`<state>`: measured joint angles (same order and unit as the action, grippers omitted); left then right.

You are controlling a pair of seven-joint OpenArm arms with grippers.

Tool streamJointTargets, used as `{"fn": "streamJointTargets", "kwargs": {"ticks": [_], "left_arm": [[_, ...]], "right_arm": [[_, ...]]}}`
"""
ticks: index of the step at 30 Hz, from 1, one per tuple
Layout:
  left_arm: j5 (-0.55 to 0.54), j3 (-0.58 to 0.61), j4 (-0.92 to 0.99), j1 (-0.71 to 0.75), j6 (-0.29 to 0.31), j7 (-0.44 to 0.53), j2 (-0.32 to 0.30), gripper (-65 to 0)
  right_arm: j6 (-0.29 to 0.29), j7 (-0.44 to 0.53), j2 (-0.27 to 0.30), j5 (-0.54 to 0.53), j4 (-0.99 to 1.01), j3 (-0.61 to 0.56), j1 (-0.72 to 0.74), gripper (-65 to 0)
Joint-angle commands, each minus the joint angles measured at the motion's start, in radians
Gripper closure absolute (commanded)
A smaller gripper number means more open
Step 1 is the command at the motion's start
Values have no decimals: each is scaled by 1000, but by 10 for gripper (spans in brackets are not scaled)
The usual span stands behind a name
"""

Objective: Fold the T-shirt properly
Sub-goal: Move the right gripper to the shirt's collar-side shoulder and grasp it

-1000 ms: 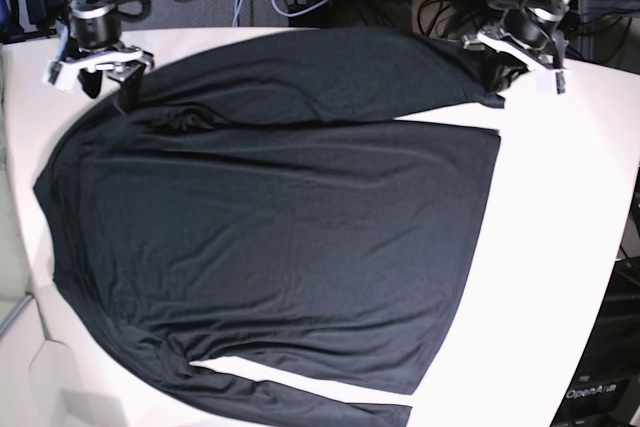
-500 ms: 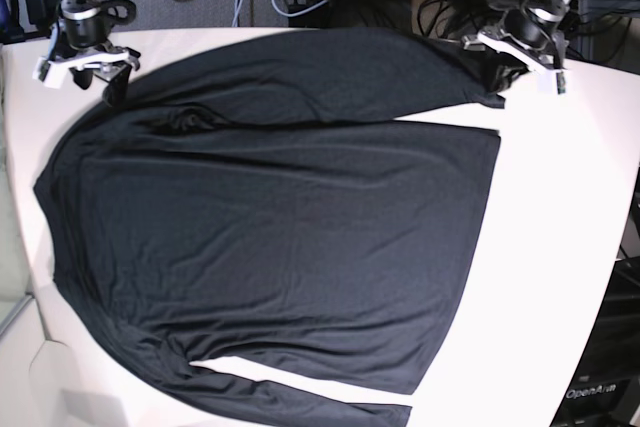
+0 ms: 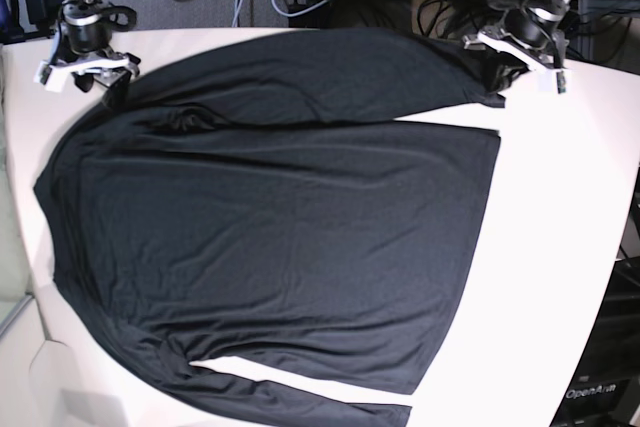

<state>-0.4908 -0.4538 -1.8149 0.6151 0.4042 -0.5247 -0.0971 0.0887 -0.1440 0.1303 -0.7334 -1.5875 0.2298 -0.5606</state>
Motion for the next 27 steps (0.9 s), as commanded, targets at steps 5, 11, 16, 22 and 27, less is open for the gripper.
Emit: {"fn": "streamJointTargets", "kwargs": {"ticks": [5,11,16,22,27], "left_arm": [[-12,-4,-19,6,6,18,-6,-20],[-12,-4,-19,6,6,18,-6,-20],[-12,-4,-19,6,6,18,-6,-20],[-12,-4,-19,7,6,18,-6,-20],[-10,-4,-19,7,6,18,-6,-20]], "right_arm": [[6,-7,-1,-10,-7,3,-3,-392],[6,-7,-1,-10,-6,3,15,-133],[6,-9,-1,-10,-6,3,15,-41],[6,-9,4,-7,-6,1,23,-42],[6,-55,6,-5,-6,1,37,-39]]}}
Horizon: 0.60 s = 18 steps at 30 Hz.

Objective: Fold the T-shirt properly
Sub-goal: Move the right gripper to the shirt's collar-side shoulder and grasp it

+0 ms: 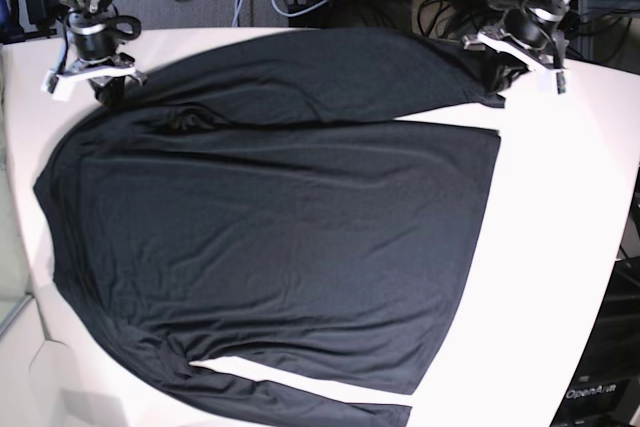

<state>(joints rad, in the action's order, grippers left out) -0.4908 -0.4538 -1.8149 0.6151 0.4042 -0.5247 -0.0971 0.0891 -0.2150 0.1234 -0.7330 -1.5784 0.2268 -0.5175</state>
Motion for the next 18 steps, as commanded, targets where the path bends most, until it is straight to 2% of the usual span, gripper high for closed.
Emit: {"fn": "streamJointTargets", "kwargs": {"ticks": [1,4,12,18], "left_arm": [[-10,-4,-19,7,6,18,-6,-20],[-13,-26,-19,7,6,18,-3,-20],[-13,-46,-19,7,9,18,-3,-20],[-13,-44,-19,7,11,18,0,-20]], "right_arm": [[5,9,12,-6,-15,4,0,-38],[5,-14,12,-6,-15,4,13,-3],[7,-16,14,-6,-23,9,9,-7],[7,-11,37,-6,-26,12,7,-7]]}}
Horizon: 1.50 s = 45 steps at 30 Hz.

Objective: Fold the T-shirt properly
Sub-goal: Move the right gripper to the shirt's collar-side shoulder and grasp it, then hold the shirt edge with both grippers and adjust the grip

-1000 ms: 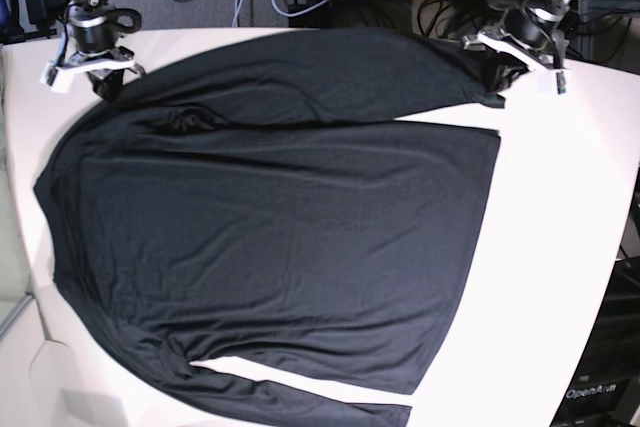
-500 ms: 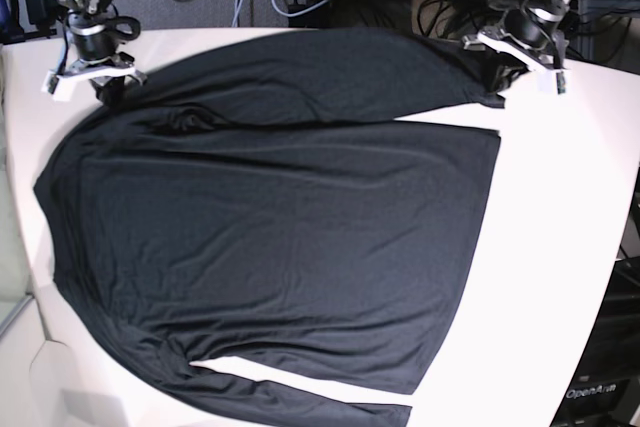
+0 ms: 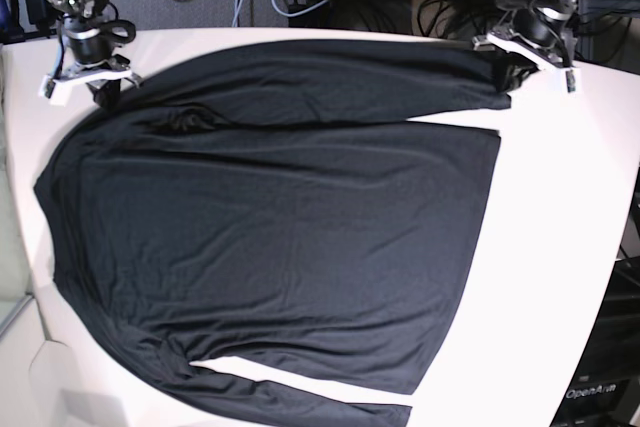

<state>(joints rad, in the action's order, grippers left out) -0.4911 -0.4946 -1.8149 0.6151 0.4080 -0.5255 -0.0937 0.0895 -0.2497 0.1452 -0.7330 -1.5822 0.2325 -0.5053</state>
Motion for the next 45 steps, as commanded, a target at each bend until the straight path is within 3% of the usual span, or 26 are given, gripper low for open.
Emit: {"fn": "streamJointTargets", "kwargs": {"ticks": [1,11,18,20,26,29,45], "left_arm": [[-14,-3,-19,7,7,18,-4,-20],[-14,-3,-67,6,7,18,-2,-20],[-14,-3,-73,6,7,18,-2,-20],[-14,-3,-70,6,7,18,-2,-20],[-14,-3,-70,6,7,18,-2,-20],[-14,-3,-70,6,7,18,-2,-20],[-14,-3,-70,9,6,18,-1,-20]], "right_arm": [[6,23,18,-6,-28,6,-6,-7],[6,20,18,-6,-128,6,-8,-7],[2,19,23,-6,-85,9,-8,-12],[2,19,23,-6,-65,9,-8,-55],[0,17,17,-9,-51,31,-10,-300],[0,19,17,-9,-51,34,-10,-355],[2,16,4,-9,26,31,24,-364]]}}
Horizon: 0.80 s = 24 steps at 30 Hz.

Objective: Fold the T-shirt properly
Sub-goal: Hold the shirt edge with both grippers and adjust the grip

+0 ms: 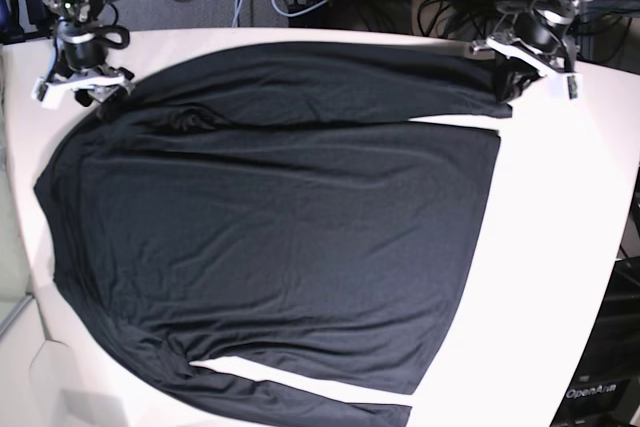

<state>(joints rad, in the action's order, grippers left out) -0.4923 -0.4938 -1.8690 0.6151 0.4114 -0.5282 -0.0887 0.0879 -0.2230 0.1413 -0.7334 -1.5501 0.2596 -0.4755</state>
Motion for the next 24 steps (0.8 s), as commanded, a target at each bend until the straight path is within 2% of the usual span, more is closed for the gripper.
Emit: {"fn": "streamJointTargets", "kwargs": {"ticks": [1,10,18,24], "left_arm": [[-13,-4,-16,10,2,21,-6,-20],[-13,-4,-16,10,1,21,-6,-20],[-13,-4,-17,10,1,21,-6,-19],[-13,-4,-17,10,1,21,-6,-19]], "right_arm": [[5,-11,8,-8,3,4,-4,-364],[5,-11,8,-7,18,2,10,-353],[6,-11,8,-4,23,0,24,-129],[6,-13,13,-4,63,0,44,-122]]}}
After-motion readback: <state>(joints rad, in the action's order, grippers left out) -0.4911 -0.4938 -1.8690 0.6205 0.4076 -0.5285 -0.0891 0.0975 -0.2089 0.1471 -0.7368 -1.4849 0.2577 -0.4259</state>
